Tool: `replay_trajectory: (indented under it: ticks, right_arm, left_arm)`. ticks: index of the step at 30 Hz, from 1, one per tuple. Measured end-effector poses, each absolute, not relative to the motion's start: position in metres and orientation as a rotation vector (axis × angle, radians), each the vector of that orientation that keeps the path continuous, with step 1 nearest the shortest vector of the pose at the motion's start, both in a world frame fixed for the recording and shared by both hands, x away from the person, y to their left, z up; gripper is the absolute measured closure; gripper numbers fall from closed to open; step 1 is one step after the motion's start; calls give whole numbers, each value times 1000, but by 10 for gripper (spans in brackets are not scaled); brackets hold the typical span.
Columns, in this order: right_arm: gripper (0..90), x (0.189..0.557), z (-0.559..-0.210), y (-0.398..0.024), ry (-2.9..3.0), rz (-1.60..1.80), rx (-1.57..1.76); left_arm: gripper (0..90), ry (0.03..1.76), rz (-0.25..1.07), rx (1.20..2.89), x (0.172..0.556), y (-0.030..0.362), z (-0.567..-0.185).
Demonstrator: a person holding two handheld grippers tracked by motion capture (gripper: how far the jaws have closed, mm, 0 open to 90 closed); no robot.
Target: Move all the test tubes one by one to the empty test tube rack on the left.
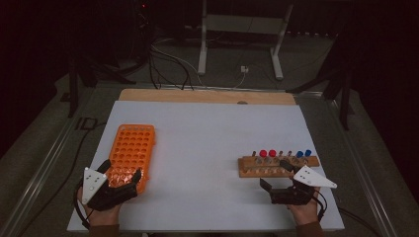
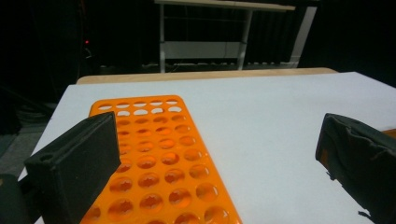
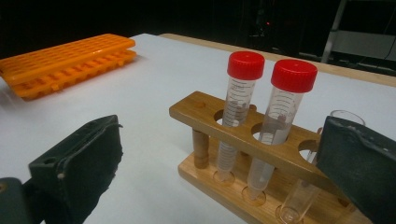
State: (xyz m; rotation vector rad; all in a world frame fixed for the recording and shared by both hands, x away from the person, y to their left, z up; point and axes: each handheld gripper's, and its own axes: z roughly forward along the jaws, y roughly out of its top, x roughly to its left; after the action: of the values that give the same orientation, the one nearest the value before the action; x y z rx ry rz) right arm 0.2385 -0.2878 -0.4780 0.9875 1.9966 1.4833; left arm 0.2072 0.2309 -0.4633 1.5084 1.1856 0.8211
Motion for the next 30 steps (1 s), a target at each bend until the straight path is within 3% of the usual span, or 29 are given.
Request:
replay_trajectory:
  ticks: [14,30]
  right_arm:
    - [2,234,-467,-289,1970,1470,992]
    - [2,246,-413,-299,1944,1402,1077]
  left_arm:
    - [5,1191,837,1520,210,229,-465]
    - [5,1207,808,1535,216,227,-466]
